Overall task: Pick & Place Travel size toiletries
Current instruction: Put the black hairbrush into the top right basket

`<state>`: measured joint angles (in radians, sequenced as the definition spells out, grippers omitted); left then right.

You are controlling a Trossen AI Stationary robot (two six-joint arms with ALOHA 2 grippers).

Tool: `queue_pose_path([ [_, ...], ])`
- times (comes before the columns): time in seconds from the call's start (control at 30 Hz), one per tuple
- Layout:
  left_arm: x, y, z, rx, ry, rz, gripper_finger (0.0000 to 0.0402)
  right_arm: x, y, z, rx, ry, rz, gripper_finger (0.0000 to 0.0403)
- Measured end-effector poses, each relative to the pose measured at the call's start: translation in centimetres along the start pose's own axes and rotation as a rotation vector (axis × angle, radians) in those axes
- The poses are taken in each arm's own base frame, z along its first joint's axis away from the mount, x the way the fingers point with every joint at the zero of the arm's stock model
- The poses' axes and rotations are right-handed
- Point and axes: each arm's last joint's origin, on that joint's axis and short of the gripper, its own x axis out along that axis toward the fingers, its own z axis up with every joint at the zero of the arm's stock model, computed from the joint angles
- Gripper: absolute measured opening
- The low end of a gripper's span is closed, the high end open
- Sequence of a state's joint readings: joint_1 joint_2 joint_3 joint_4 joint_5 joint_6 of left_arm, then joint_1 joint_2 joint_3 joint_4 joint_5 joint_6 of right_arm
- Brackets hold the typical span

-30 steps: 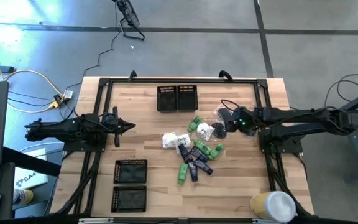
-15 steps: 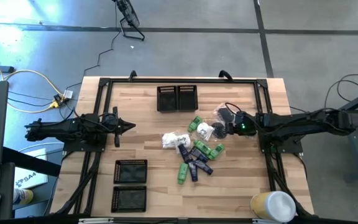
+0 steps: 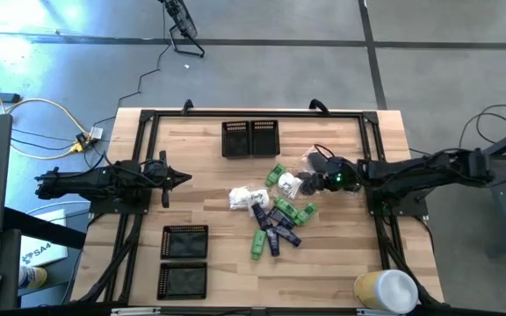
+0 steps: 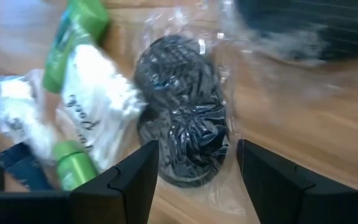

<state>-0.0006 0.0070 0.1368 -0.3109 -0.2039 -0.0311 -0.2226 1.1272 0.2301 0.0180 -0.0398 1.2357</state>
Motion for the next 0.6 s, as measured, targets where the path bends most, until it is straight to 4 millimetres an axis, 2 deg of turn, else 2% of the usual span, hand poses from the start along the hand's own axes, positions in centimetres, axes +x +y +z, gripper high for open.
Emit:
queue_pose_path([
  [0.23, 0.0, 0.0, 0.0, 0.0, 0.003, 0.0, 0.0, 1.0, 0.6, 0.2, -0.062, -0.001, 0.076, 0.0202],
  [0.43, 0.0, 0.0, 0.0, 0.0, 0.002, 0.0, 0.0, 1.4, 0.6, 0.2, -0.067, -0.018, 0.071, 0.0158],
  [0.6, 0.0, 0.0, 0.0, 0.0, 0.002, 0.0, 0.0, 1.5, 0.5, 0.3, -0.059, -0.038, 0.053, 0.0107],
])
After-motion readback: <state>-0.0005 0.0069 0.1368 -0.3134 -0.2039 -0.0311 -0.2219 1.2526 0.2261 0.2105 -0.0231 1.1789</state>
